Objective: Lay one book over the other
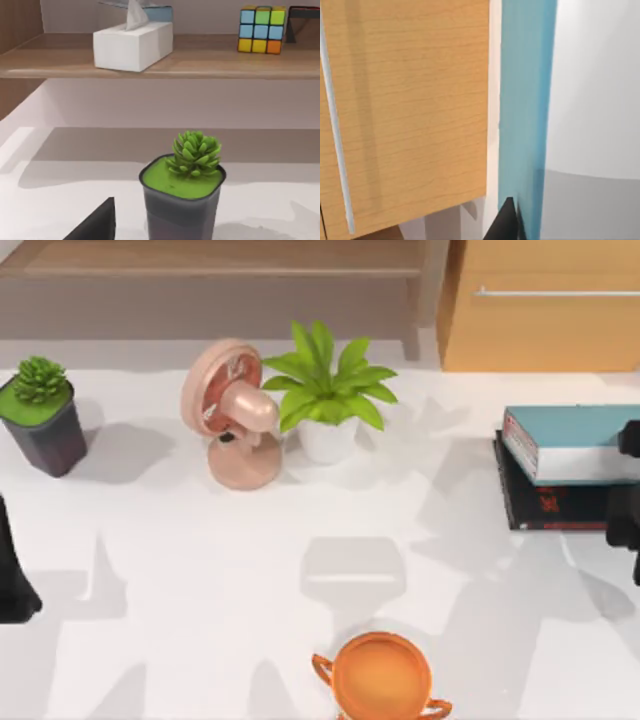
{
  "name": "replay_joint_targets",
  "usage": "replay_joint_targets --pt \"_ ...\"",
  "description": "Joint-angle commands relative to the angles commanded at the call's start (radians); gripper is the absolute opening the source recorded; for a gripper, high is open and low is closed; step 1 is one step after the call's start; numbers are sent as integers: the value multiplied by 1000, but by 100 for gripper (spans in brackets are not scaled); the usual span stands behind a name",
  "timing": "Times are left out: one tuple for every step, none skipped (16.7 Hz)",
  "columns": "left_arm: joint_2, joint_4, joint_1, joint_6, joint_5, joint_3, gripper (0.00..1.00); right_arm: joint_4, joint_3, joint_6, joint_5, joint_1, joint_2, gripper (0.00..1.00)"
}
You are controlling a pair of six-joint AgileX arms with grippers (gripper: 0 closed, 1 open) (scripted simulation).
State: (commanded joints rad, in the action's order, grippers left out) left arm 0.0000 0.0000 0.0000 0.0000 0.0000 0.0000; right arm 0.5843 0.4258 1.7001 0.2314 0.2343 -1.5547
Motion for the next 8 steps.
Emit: replay_joint_targets --pt "0 0 0 0 0 0 100 0 0 0 0 0 0 38" --pt "0 0 0 0 0 0 100 0 0 0 0 0 0 45" --pt "0 0 0 0 0 0 100 0 0 0 0 0 0 53" --pt "0 0 0 0 0 0 100 0 0 0 0 0 0 60" --pt "0 0 0 0 0 0 100 0 0 0 0 0 0 68" --pt "0 0 0 0 0 0 100 0 0 0 0 0 0 75" --pt "0 0 0 0 0 0 100 0 0 0 0 0 0 83" --pt "0 0 0 0 0 0 100 0 0 0 0 0 0 90"
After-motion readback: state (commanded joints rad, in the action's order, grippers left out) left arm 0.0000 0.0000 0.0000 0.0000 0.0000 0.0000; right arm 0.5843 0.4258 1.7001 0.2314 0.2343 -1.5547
